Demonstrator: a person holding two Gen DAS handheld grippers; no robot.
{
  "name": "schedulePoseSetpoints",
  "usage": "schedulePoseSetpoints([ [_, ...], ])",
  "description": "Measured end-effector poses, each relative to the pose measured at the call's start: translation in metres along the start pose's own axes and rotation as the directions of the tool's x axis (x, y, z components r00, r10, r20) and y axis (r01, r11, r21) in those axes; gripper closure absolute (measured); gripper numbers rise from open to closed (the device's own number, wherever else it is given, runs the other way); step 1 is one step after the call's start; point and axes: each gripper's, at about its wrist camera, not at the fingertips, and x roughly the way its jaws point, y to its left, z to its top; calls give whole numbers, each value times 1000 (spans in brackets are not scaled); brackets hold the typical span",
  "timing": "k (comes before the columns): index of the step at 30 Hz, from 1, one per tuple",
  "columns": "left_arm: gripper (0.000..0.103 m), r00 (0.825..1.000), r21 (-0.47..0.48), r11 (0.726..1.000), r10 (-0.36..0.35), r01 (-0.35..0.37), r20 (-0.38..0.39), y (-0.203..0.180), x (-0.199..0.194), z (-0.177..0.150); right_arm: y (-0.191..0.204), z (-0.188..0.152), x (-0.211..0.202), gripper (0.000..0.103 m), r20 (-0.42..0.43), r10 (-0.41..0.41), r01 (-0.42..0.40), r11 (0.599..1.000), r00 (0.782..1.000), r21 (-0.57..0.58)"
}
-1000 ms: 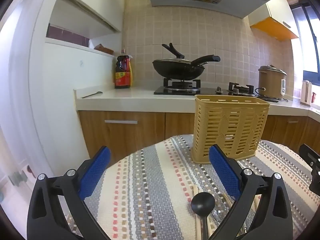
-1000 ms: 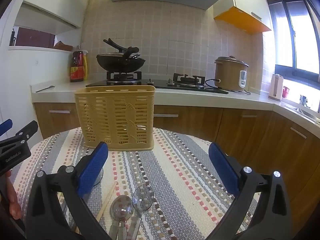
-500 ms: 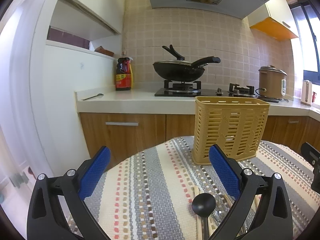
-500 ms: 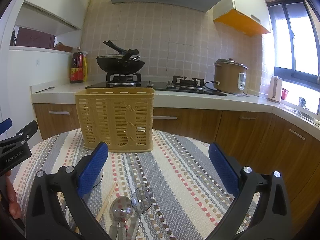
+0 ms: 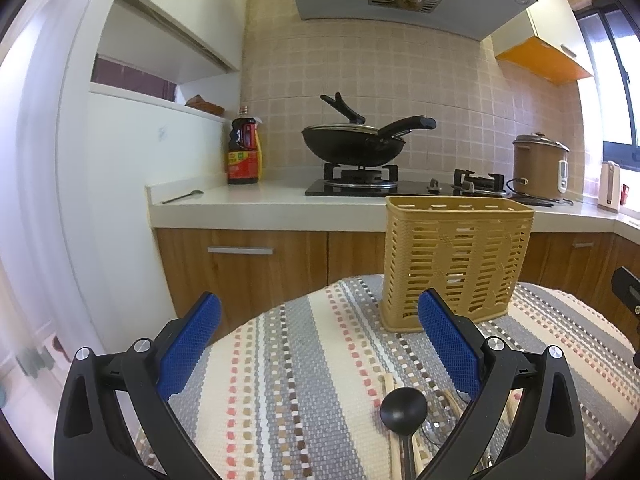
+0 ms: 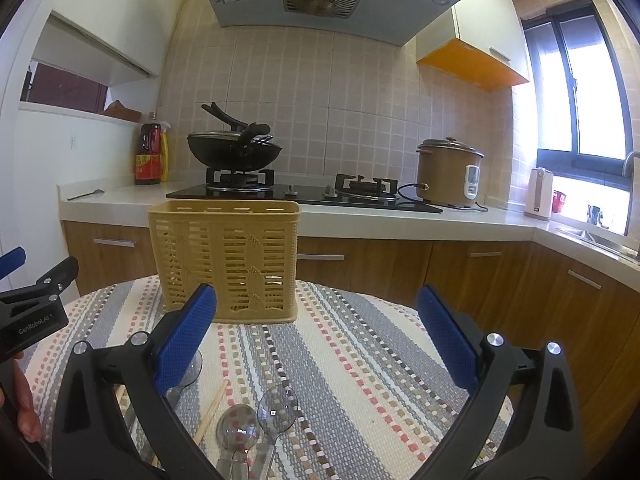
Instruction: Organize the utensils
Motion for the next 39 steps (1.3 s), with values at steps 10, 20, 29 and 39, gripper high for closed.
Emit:
schedulePoseSetpoints([
  [10,7,1000,2,1000,6,-6,1,-2,0,0,1,-2,1,7,-4,8,-8,1000,1000,-5],
  [20,7,1000,15,1000,14,-14,8,-4,-3,-1,4,-3,2,7,-7,13,-13,1000,1000,-12],
  [29,7,1000,15,1000,22,-23,2,-1,-1,-1,4,-3,1,7,-6,14,-14,1000,1000,-11],
  [39,7,999,31,999,37,-37,9,-3,-2,-1,3,-2,2,7,-10,7,-7,1000,1000,-9],
])
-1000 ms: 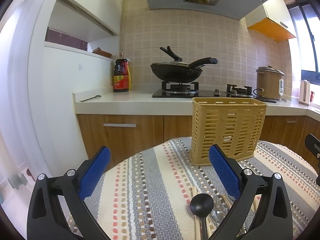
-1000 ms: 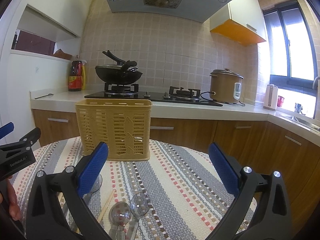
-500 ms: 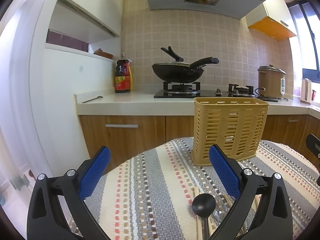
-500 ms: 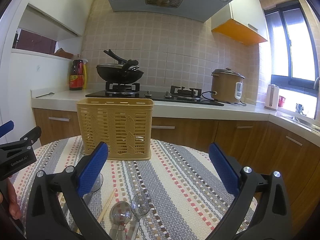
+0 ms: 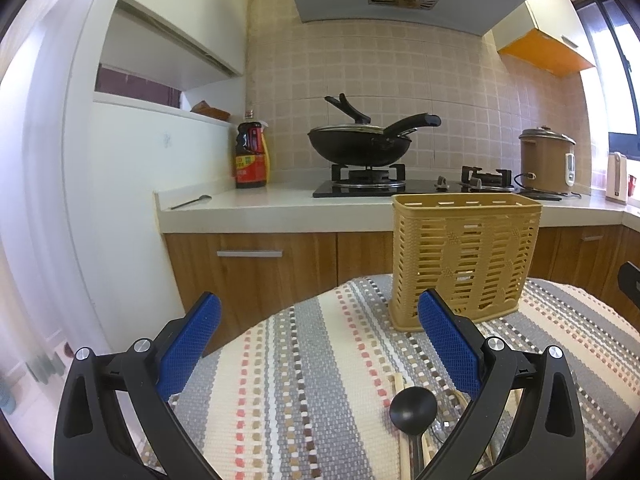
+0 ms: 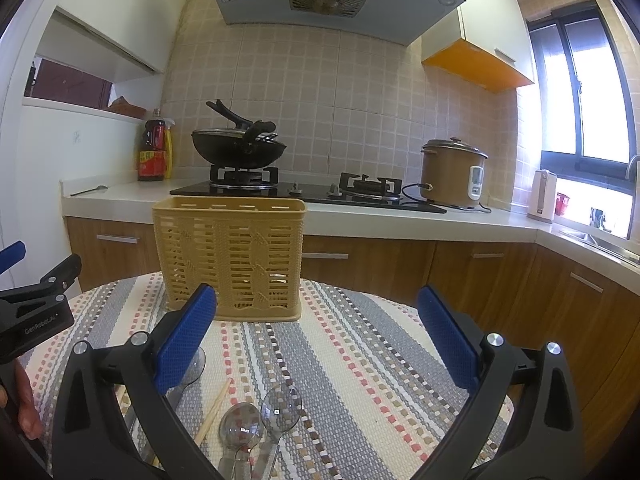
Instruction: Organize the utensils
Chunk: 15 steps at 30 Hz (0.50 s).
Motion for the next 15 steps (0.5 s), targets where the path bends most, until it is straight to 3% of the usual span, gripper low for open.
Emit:
schedulePoseSetpoints([
  [10,7,1000,-6,1000,-5,5,0,-1,1,0,-6,-1,5,7,-27,-11,11,1000,1000,26],
  [15,8,998,-70,996,-54,51,-39,12,8,1,-3,-3,4,7,-9,-75,75,997,997,3],
])
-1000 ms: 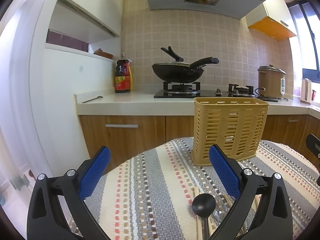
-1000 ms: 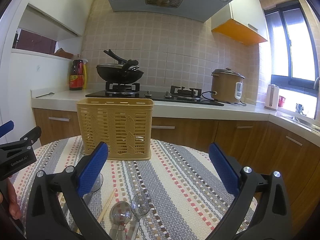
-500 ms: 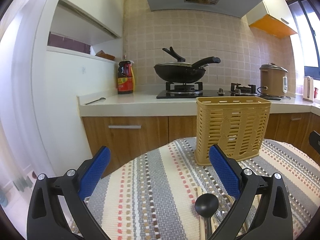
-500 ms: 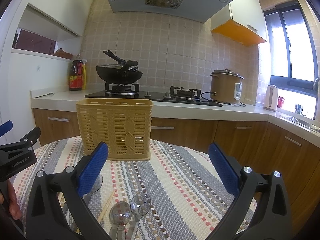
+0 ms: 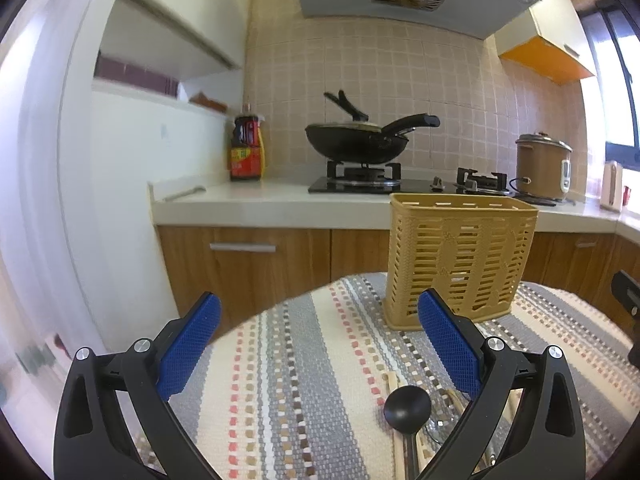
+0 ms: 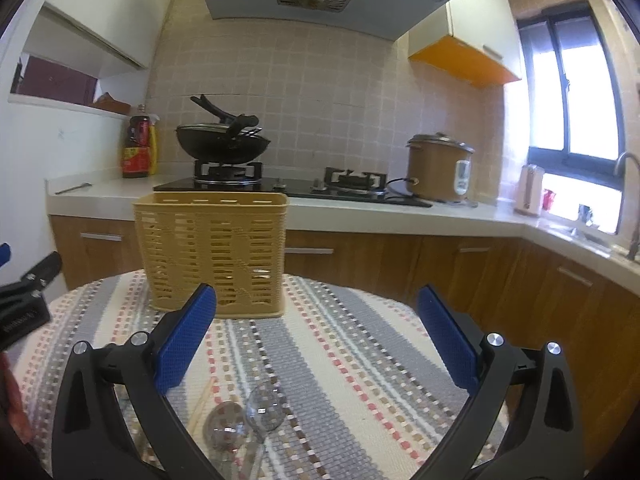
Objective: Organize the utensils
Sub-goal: 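Lower the left tool onto the black ladle and close on its handle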
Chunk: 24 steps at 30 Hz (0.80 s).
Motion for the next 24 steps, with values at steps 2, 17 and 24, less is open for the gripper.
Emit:
schedulePoseSetpoints([
  [2,10,996,-82,995,-62,57,-60,18,9,4,-3,-1,2,7,-3,-17,17,1000,1000,24],
  [17,35,749,-174,934,-354,311,-560,16,68,3,-8,32,45,7,-382,154,-162,987,911,11],
  [24,36,627,-275,907,-420,320,-656,6,89,-17,-18,24,70,22,-580,280,-237,960,765,151],
])
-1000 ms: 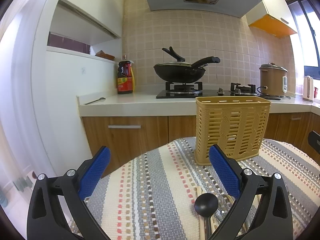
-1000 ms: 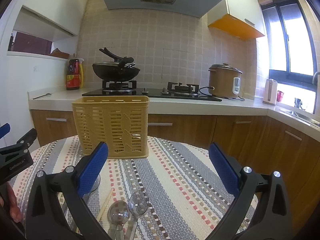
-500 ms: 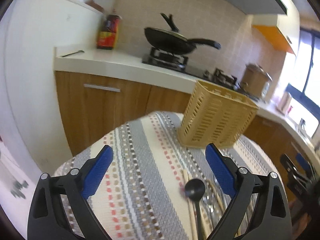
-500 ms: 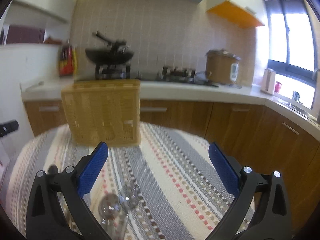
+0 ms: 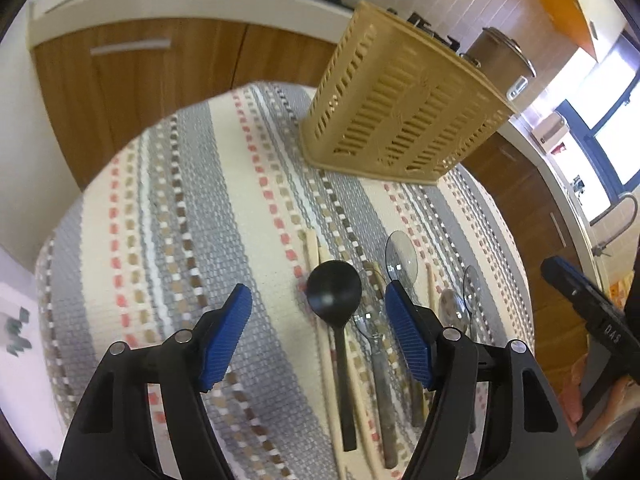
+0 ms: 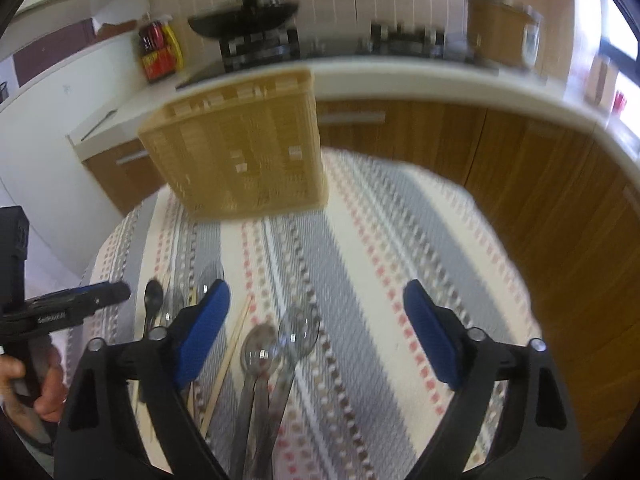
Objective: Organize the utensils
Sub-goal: 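Lower the left tool onto the black ladle and close on its handle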
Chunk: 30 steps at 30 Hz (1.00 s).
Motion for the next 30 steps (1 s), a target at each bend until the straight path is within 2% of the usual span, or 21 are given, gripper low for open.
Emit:
schedulePoseSetpoints([
  [3,36,999,-6,1000,-4,4,-50,-8,12,4,2,-2,9,23,-64,15,-16,1000,998,-4],
  [6,37,997,-2,999,35,-35,-74,-18,23,6,8,-7,17,34,-106,22,-25,1000,994,-20],
  [7,39,996,0,999,47,-47,-79,-21,26,7,10,-8,21,38,-120,27,-29,999,992,-20],
  [10,42,992,4,995,97,-97,-83,-28,34,8,14,-14,27,42,-139,22,-27,999,990,-34],
  [12,48,989,11,993,120,-120,-89,-32,39,7,18,-17,32,44,-151,9,-17,999,988,-52],
  [15,54,987,13,991,133,-132,-94,-35,44,5,19,-20,39,48,-168,-1,-10,998,986,-64],
  [19,68,983,14,987,161,-160,-89,-37,50,7,15,-23,43,48,-183,8,-18,998,983,-52],
  [26,68,987,15,990,142,-142,-78,-35,48,7,11,-23,42,48,-183,9,-17,999,983,-41],
  [30,68,990,17,992,129,-128,-61,-26,32,3,8,-22,42,48,-182,5,-11,999,983,-33],
])
